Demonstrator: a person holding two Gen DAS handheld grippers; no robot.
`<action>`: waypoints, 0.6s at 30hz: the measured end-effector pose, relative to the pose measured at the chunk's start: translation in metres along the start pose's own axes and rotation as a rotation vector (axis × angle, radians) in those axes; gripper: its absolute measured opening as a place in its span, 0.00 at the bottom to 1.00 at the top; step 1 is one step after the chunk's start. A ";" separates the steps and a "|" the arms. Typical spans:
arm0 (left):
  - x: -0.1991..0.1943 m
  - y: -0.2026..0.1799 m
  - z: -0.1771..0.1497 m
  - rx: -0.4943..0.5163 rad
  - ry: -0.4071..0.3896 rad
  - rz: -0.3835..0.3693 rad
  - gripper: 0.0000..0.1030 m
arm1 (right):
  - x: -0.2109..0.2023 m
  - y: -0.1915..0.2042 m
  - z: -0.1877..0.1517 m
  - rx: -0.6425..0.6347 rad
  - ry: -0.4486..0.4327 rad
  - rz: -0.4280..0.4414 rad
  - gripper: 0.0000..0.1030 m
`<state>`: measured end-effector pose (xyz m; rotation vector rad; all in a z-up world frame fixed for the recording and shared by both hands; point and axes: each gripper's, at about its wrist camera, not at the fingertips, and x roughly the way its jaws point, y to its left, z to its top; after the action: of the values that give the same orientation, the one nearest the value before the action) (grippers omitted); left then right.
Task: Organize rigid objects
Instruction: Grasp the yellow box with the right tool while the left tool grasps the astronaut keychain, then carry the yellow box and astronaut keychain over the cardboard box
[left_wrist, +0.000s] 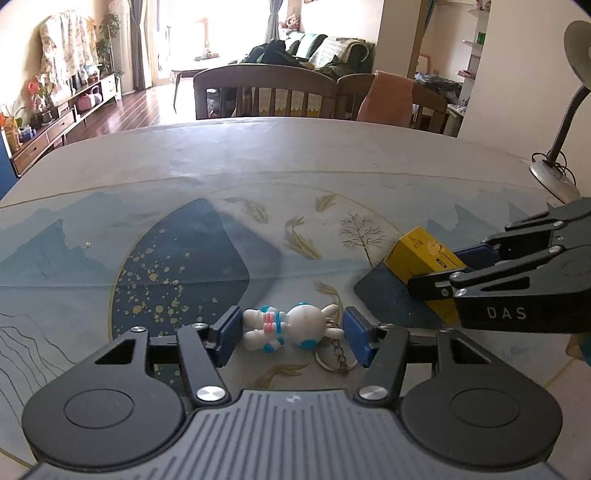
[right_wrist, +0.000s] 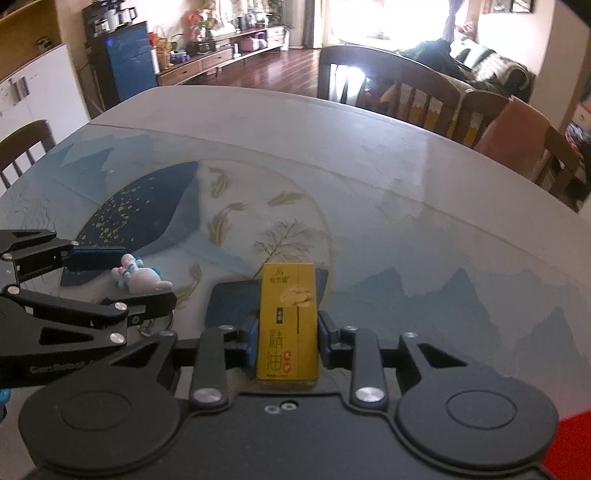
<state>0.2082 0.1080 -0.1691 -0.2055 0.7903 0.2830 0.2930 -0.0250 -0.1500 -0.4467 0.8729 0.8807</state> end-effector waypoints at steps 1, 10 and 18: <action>0.000 0.000 0.001 -0.002 0.004 0.003 0.58 | -0.001 0.000 -0.001 0.016 0.005 -0.002 0.28; -0.011 -0.004 0.003 -0.019 0.031 0.000 0.57 | -0.032 0.004 -0.014 0.090 0.000 0.008 0.28; -0.037 -0.018 0.004 -0.018 0.037 -0.026 0.57 | -0.077 0.001 -0.028 0.152 -0.020 0.018 0.28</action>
<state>0.1919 0.0861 -0.1387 -0.2385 0.8213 0.2626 0.2532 -0.0799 -0.1042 -0.2983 0.9197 0.8275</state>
